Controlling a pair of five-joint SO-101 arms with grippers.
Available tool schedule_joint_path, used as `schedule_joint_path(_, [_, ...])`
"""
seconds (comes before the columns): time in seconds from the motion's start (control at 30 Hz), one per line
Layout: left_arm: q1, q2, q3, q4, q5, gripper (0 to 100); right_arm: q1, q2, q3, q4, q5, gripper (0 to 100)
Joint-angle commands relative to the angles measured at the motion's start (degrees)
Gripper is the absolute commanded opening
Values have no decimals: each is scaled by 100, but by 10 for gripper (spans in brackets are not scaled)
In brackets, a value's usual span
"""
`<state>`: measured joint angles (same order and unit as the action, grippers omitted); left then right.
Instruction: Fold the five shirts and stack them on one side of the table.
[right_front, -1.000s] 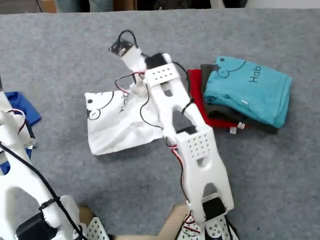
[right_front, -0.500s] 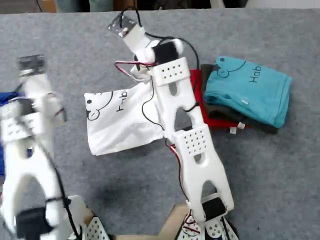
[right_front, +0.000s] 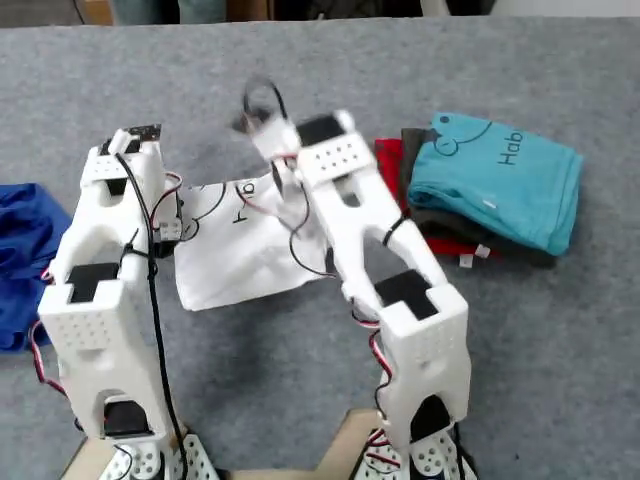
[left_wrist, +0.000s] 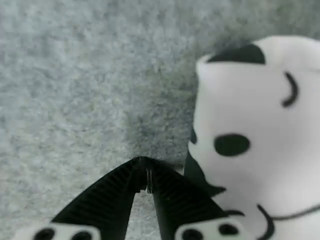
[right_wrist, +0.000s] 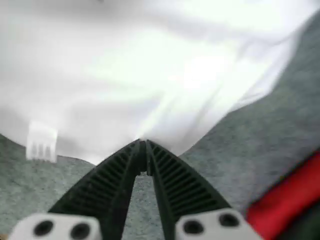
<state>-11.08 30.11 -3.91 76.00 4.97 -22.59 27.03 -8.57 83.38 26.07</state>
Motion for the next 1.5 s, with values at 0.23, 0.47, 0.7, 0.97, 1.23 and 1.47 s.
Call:
schedule_joint_path(0.23, [22, 589, -919, -18, 440, 28, 677, -787, 180, 255, 651, 15])
schedule_joint_path(0.47, [-233, -853, -1569, 1319, 88, 28, 220, -1332, -910, 703, 695, 15])
schedule_joint_path(0.7, [4, -1864, -857, 1292, -352, 29, 220, -1305, -804, 949, 651, 15])
schedule_joint_path(0.97, [-1226, -563, 629, 369, 598, 29, 281, -1560, -576, 879, 686, 15])
schedule_joint_path(1.23, [-435, 273, 1059, 703, 422, 29, 308, -1631, -558, 774, 686, 15])
schedule_joint_path(1.47, [-4, 53, 2035, 519, -325, 28, 308, -1631, -585, 923, 686, 15])
